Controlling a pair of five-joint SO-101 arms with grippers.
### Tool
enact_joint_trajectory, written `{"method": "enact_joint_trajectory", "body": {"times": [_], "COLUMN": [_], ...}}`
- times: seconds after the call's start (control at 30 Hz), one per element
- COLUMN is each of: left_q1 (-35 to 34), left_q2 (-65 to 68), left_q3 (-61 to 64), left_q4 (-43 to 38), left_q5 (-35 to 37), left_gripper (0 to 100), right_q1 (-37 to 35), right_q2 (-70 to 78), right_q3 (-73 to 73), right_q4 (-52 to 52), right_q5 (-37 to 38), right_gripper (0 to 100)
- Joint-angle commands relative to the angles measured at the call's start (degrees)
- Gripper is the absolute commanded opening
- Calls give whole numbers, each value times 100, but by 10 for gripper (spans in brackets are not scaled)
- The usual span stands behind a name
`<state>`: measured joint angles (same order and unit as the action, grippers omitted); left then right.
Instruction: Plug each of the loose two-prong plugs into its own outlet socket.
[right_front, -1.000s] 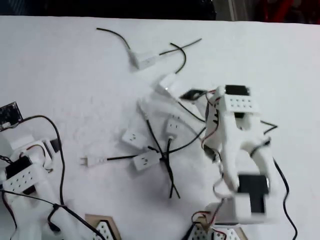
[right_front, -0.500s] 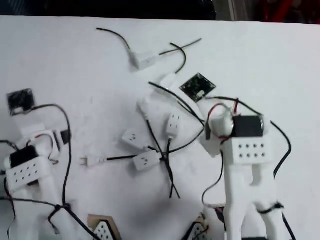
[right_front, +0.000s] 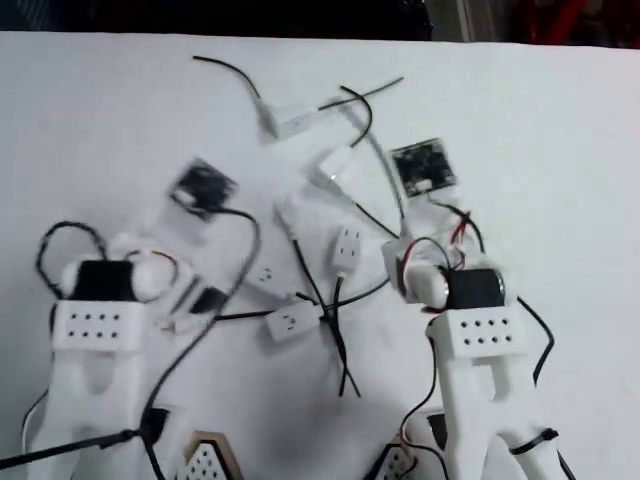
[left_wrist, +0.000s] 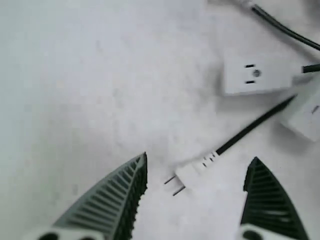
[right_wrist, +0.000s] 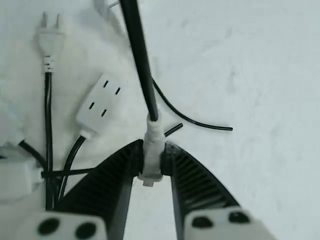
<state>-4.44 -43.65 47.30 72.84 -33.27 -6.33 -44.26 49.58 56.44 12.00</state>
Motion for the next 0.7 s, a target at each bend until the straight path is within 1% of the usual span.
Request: {"method": "enact_joint_trajectory", "body": {"times": [0.0, 0.1, 0.3, 0.43, 0.57, 0.67], "left_q1": [998, 1552, 2721, 3415, 3705, 3749], "left_q2": [-163, -136, -119, -110, -110, -101], "left_q3": [-343, -308, -264, 264, 844, 941], "left_q4": [308, 308, 273, -229, -862, -941], "left_q5": [-123, -88, 378, 607, 607, 607], "left_gripper": [308, 308, 308, 308, 308, 295], "right_q1": [479, 945, 1701, 1930, 1991, 1982], "right_q2": [-207, -207, -207, -207, -207, -207], "right_q3": [70, 237, 475, 475, 475, 475], "right_q4": [-444, -681, -1095, -1095, -1095, -1095], "right_q5": [-334, -563, -870, -897, -897, -897], "right_gripper": [18, 18, 18, 18, 18, 18]}}
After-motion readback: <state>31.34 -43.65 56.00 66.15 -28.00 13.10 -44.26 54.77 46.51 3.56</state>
